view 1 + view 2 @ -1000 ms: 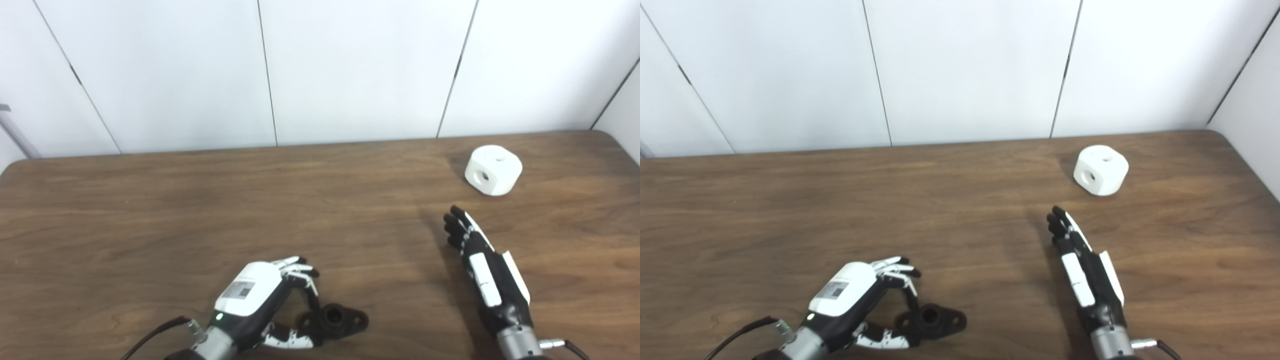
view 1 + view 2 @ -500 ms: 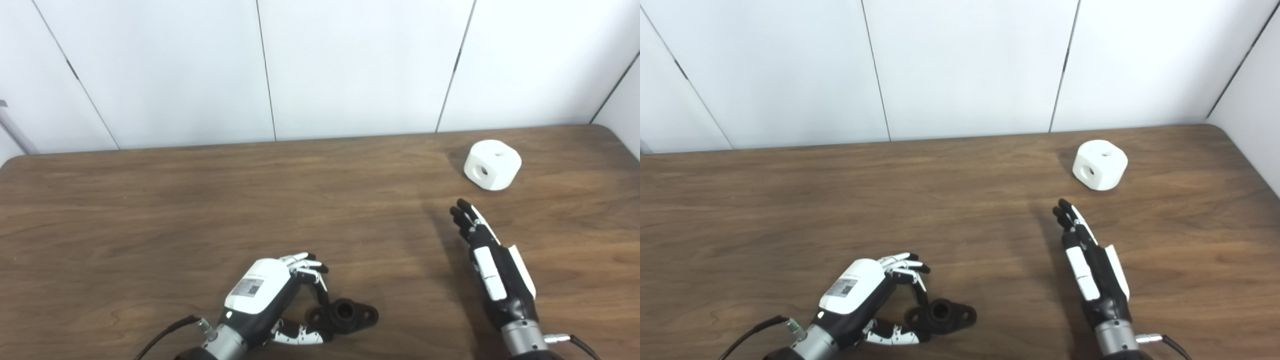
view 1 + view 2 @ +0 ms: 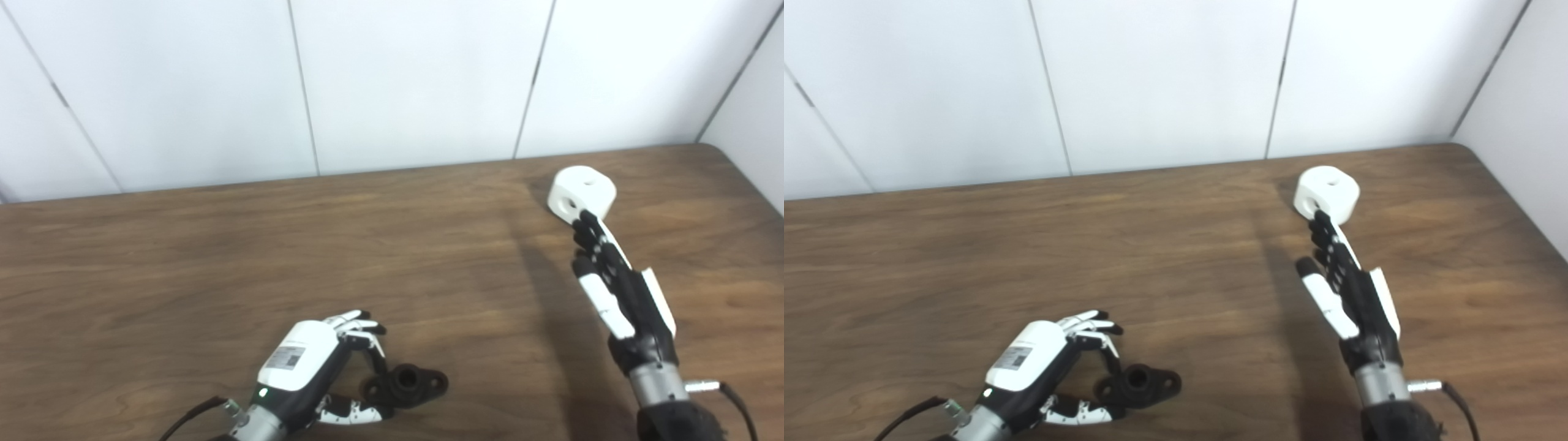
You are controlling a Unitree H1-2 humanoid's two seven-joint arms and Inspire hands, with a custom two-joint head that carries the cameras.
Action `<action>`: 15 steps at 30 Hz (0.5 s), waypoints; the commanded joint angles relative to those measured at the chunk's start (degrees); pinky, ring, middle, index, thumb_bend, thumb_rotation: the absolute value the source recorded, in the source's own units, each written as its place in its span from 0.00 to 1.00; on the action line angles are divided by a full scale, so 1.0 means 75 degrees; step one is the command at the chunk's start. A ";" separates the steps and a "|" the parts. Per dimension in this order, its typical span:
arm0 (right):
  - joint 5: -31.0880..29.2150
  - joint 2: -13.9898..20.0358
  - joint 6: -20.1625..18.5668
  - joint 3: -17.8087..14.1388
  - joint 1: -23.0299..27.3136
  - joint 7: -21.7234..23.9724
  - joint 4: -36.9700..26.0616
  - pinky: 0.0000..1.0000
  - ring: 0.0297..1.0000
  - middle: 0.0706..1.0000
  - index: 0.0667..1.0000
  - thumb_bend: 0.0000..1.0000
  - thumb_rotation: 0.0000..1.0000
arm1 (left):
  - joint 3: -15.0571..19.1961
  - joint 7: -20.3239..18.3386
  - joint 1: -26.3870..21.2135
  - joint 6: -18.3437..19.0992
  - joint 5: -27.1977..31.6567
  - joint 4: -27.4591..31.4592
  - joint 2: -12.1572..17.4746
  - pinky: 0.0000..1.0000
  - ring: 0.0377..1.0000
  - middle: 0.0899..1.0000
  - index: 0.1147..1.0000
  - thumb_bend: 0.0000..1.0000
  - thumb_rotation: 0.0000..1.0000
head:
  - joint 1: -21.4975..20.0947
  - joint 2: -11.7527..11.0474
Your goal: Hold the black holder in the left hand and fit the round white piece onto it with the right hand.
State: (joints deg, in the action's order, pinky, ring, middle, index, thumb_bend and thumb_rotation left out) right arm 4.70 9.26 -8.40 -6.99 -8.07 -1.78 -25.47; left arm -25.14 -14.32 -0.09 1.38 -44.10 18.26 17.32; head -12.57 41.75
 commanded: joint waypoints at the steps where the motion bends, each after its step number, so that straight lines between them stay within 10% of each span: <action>1: 0.0604 0.0264 -0.0079 -0.0062 0.0322 -0.0041 -0.0443 0.87 0.92 0.91 0.93 0.60 0.74 | 0.0003 -0.0456 0.0213 0.0218 -0.0040 -0.0325 0.0225 0.84 0.89 0.79 0.42 0.51 0.05 | 0.0008 0.0003; 15: 0.3049 0.1572 -0.2124 -0.0058 0.1840 0.0483 -0.0521 0.91 0.94 0.94 0.92 0.75 0.45 | 0.0117 -0.0534 0.0286 0.0225 0.0114 -0.0314 0.0340 0.80 0.88 0.79 0.42 0.51 0.05 | -0.0734 -0.0146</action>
State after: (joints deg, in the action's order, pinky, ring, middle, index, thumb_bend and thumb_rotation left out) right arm 25.10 19.02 -23.26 -7.34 3.45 1.13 -28.95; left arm -24.25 -14.67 -0.06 1.28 -42.84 18.36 17.76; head -18.02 40.61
